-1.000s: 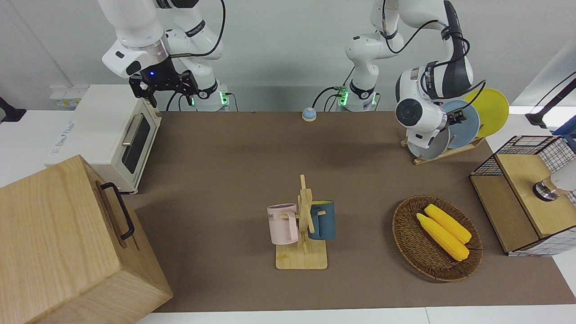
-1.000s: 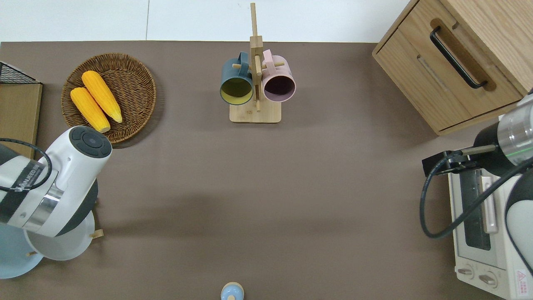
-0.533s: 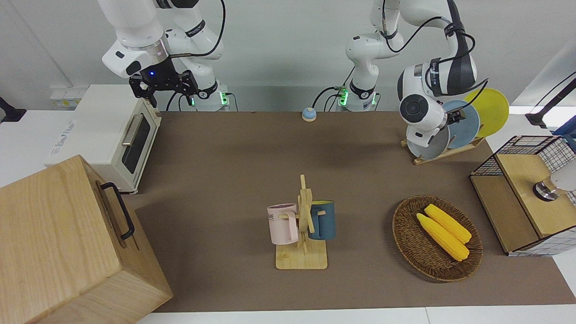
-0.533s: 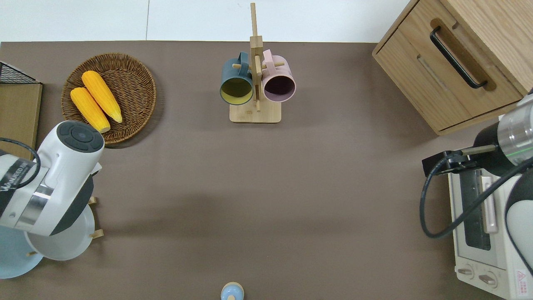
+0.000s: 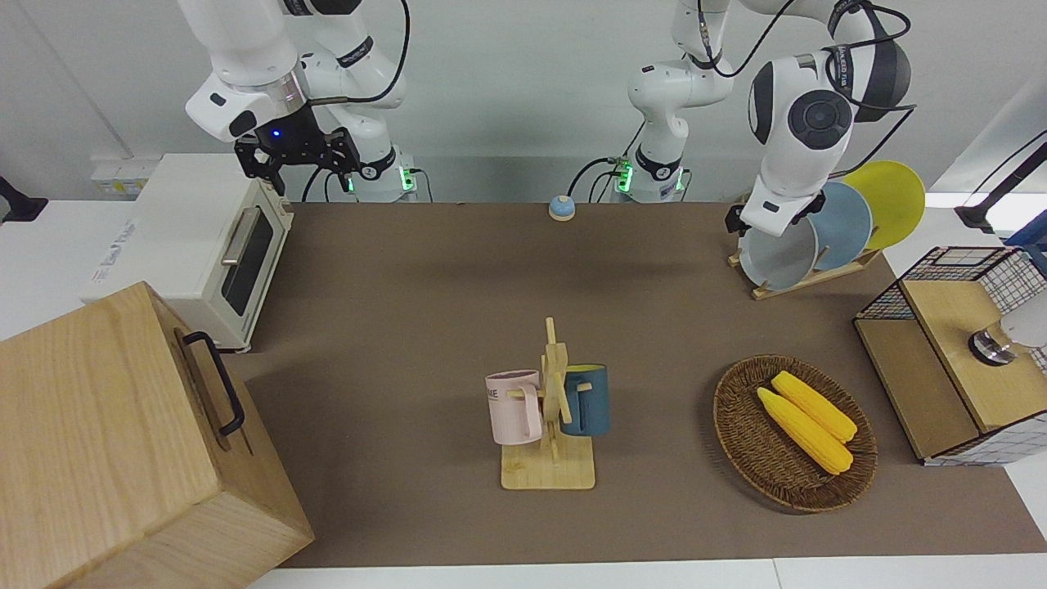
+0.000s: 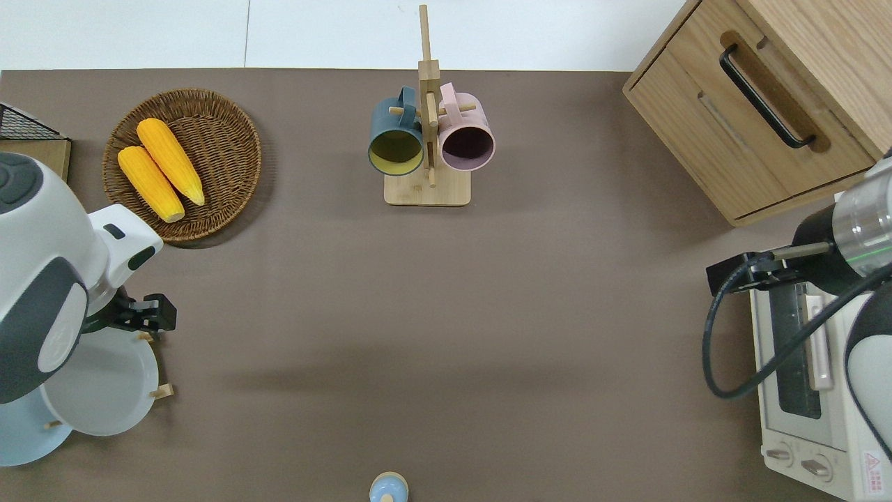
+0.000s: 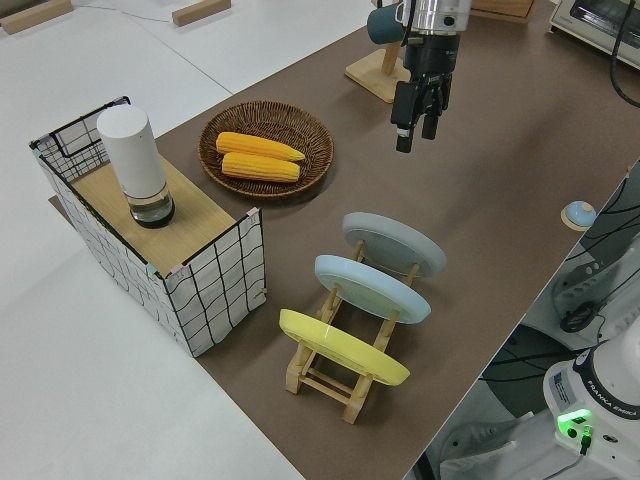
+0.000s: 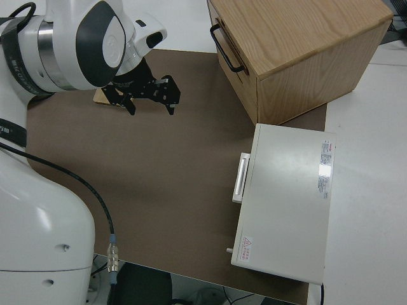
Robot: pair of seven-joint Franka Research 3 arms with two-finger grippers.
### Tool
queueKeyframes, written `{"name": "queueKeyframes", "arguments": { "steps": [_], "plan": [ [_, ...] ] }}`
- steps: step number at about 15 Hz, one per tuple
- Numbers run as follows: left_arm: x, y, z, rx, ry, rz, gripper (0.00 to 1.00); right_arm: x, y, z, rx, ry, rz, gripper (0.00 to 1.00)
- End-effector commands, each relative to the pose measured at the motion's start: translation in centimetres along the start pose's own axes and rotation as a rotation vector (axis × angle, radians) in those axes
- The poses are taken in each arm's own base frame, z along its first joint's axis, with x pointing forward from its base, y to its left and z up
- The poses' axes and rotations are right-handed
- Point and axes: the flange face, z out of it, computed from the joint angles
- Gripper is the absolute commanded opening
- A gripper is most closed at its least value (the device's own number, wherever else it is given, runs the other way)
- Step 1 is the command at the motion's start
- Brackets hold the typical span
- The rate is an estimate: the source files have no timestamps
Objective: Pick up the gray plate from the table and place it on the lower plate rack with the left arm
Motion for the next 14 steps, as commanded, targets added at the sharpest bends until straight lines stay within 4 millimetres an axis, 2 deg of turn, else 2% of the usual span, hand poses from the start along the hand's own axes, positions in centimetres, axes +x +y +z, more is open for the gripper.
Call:
{"name": "queueKeyframes", "arguments": {
  "steps": [1,6,14],
  "plan": [
    [-0.9,-0.1,-4.8,-0.185,0.073,0.039,0.99,-0.2,0.3,-0.3,-0.006,-0.002,0.017,0.983],
    [-1.6,-0.7,-9.9,-0.292,0.178,0.085,0.99,-0.2,0.2,-0.3,-0.006,-0.002,0.016,0.983],
    [-2.0,-1.5,-12.4,-0.293,0.244,0.140,0.99,-0.2,0.2,-0.3,-0.006,-0.002,0.016,0.983]
  ]
}}
